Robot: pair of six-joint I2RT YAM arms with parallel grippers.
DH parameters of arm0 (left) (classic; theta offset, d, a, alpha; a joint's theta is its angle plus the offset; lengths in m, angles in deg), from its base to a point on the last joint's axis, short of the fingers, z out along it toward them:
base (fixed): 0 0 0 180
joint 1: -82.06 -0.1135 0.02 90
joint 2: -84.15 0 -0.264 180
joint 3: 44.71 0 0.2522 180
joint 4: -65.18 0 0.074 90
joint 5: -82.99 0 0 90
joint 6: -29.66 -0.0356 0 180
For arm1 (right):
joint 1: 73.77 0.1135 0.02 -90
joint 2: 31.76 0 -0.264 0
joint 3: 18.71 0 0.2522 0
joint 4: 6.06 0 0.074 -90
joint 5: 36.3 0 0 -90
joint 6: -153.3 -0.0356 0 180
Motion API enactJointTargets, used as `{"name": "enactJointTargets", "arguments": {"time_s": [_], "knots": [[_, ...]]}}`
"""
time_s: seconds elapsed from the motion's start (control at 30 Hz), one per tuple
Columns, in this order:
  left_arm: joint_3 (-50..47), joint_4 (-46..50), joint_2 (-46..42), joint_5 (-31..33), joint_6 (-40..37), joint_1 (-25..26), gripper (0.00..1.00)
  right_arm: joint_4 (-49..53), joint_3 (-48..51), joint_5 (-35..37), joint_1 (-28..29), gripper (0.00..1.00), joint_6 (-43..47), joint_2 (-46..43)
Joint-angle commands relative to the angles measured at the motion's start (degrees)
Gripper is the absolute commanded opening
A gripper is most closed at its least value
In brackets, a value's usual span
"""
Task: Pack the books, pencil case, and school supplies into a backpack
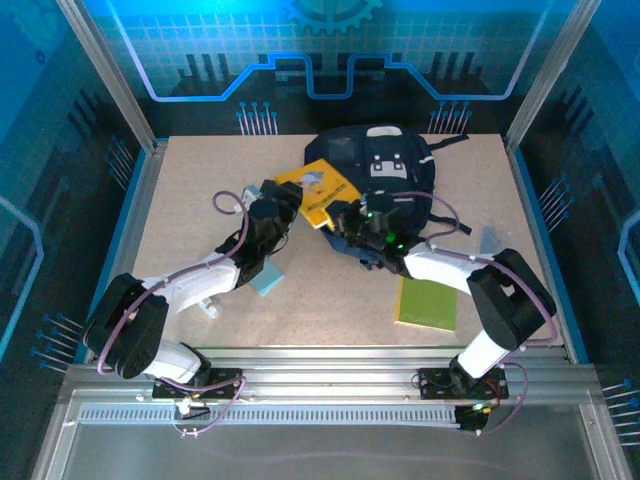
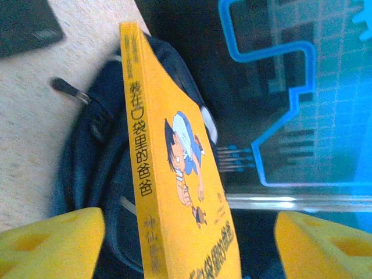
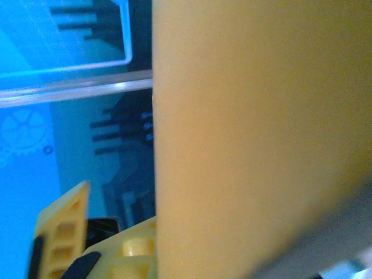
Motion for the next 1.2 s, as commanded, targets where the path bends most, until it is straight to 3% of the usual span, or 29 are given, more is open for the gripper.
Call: {"name": "enactJointTargets", "arguments": {"time_s": [0.0,0.23,0.33,0.4,0.67,0.83,1.17], "knots": [[7.5,4.9,2.4,-11.3,-12.8,0.3,0.85,6.9,-3.9,-3.7,-6.5,0.0,13.5,-6.7],[24.9,18.4,13.5,-28.2,-31.5,0.3,0.85,26.9,-5.5,-11.2,-22.9,0.0,27.6,-15.3],[38.0,31.5,21.4,-34.4,-43.2,0.5,0.83,34.1,-5.4,-14.1,-30.8,0.0,32.5,-18.3],[47.4,41.4,26.7,-36.1,-50.4,0.7,0.82,37.4,-4.7,-16.4,-36.4,0.0,35.0,-20.3],[71.4,63.5,42.2,-36.8,-73.3,1.8,0.82,46.0,-1.5,-24.0,-52.2,0.0,42.4,-27.0],[83.2,75.1,50.7,-32.1,-83.6,3.8,0.83,44.3,3.6,-25.4,-55.2,0.0,40.9,-29.7],[88.7,79.6,59.3,-27.0,-90.0,5.2,0.88,44.0,6.4,-27.1,-55.3,0.0,40.3,-30.0]]}}
